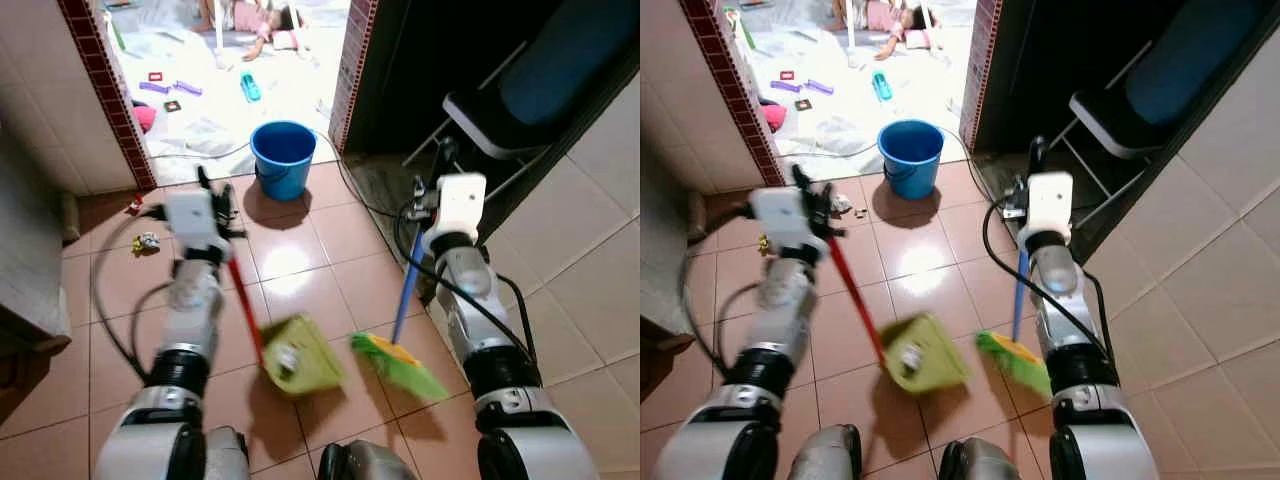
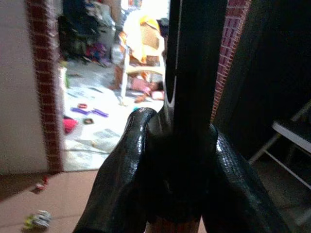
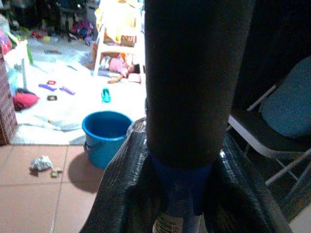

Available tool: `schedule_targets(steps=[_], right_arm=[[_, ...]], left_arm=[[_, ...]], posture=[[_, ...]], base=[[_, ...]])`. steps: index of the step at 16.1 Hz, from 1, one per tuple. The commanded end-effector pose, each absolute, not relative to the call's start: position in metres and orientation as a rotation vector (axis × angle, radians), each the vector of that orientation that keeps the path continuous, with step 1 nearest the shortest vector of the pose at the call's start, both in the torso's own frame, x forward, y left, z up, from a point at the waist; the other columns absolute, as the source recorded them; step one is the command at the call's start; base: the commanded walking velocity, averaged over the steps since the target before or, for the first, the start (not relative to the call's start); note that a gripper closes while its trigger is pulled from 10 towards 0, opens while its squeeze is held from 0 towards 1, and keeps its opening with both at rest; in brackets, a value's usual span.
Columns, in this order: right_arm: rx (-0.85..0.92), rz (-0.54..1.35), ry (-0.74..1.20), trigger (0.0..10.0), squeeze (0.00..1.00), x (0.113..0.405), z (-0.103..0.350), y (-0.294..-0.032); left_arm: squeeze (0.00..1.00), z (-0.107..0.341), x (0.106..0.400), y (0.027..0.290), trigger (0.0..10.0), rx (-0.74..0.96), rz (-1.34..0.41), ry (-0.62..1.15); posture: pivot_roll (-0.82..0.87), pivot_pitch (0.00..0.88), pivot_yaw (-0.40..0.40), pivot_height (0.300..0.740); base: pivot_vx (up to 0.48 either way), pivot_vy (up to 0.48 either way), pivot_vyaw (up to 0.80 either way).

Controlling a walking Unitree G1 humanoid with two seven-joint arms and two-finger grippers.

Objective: Sweep floor

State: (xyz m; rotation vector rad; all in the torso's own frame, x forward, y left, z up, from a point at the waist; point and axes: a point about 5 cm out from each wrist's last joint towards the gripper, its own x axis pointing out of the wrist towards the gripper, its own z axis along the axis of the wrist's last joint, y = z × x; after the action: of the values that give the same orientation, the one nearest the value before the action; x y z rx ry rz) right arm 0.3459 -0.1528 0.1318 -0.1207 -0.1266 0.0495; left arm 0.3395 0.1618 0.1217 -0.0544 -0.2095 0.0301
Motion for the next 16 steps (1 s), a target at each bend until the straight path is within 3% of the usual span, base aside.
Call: schedule_targets(steps=[1, 7, 11, 16], right_arm=[[-0.143, 0.033, -0.172, 10.0, 0.00, 0.346, 0.142, -0.153], [0.021, 0.072, -0.120, 10.0, 0.00, 0.343, 0.133, -0.141], [0.008, 0.081, -0.118, 10.0, 0.00, 0.344, 0.134, -0.139], [-0.001, 0.094, -0.107, 10.0, 0.00, 0.343, 0.131, -0.136]], left_arm=[[0.00, 0.141, 0.340, 0.163, 10.0, -0.067, 0.025, -0.288], [0.00, 0.202, 0.337, 0.193, 10.0, -0.069, 0.140, -0.447], [0.00, 0.235, 0.339, 0.206, 10.0, -0.073, 0.183, -0.515], [0.00, 0.258, 0.340, 0.210, 10.0, -0.104, 0.207, -0.550]], posture=[[-0.04, 0.052, -0.084, 0.740], [-0.01, 0.054, -0.076, 0.740], [-0.02, 0.064, -0.074, 0.740], [-0.02, 0.065, -0.072, 0.740]], base=[[0.000, 0.000, 0.00], [0.000, 0.000, 0.00], [0.000, 0.000, -0.58], [0.000, 0.000, 0.00]])
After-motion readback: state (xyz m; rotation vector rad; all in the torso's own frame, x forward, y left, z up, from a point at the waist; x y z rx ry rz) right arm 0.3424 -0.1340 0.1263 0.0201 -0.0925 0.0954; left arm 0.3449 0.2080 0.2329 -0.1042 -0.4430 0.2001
